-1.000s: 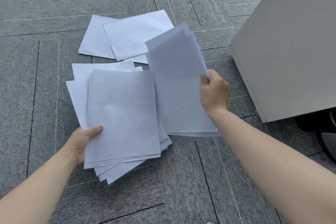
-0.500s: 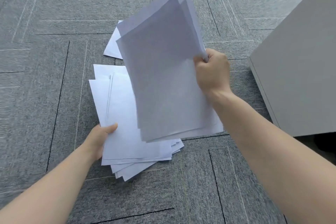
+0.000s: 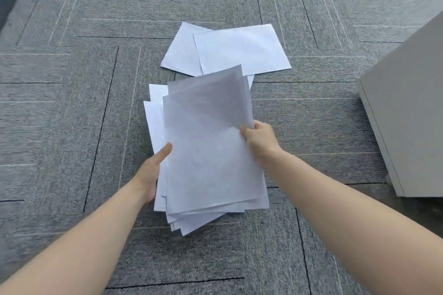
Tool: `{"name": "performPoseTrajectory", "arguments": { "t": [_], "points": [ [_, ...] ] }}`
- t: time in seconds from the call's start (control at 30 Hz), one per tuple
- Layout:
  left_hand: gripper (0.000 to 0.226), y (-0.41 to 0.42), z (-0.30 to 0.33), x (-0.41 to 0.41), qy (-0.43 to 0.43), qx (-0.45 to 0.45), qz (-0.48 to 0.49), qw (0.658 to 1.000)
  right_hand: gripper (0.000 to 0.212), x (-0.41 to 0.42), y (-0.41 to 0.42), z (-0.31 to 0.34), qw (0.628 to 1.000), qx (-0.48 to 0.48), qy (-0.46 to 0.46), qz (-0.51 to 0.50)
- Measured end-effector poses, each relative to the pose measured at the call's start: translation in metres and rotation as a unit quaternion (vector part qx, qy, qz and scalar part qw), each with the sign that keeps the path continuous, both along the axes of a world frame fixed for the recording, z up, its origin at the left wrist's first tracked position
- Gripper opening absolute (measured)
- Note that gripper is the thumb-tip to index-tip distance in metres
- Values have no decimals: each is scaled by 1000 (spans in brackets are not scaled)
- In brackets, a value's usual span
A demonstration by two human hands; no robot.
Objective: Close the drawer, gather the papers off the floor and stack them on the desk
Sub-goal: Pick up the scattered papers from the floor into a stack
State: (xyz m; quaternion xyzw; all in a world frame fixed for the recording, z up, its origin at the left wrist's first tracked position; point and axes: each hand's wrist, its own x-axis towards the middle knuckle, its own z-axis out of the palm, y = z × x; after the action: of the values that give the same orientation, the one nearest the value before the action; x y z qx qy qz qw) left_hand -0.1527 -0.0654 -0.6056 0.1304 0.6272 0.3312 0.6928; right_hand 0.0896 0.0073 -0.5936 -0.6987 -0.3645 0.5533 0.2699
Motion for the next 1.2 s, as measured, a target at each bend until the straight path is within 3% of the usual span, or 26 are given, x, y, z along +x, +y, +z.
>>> {"name": "performPoseTrajectory", "arguments": {
  "t": [0.2, 0.27, 0.5, 0.63, 0.83, 1.0, 1.2],
  "points": [
    [39, 0, -6, 3, 100, 17, -22, 995, 13, -19, -5, -21, 998, -29, -4, 50],
    [34, -1, -10, 1, 111, 21, -23, 993, 23, -26, -8, -25, 997, -29, -19, 64],
    [29, 1, -20, -26, 132, 4, 51, 990, 31, -26, 24, -14, 974, 68, -200, 86],
    [28, 3, -27, -37, 159, 4, 121, 980, 38, -34, 65, -10, 931, 119, -305, 161],
    [33, 17, -34, -45, 191, 2, 176, 966, 46, -57, 115, -15, 828, 160, -449, 296],
    [35, 29, -40, -56, 160, -21, 164, 973, 52, -59, 146, -32, 762, 147, -525, 349],
    [33, 28, -42, -60, 152, -24, 163, 974, 50, -69, 172, -38, 714, 161, -558, 391]
  ]
}}
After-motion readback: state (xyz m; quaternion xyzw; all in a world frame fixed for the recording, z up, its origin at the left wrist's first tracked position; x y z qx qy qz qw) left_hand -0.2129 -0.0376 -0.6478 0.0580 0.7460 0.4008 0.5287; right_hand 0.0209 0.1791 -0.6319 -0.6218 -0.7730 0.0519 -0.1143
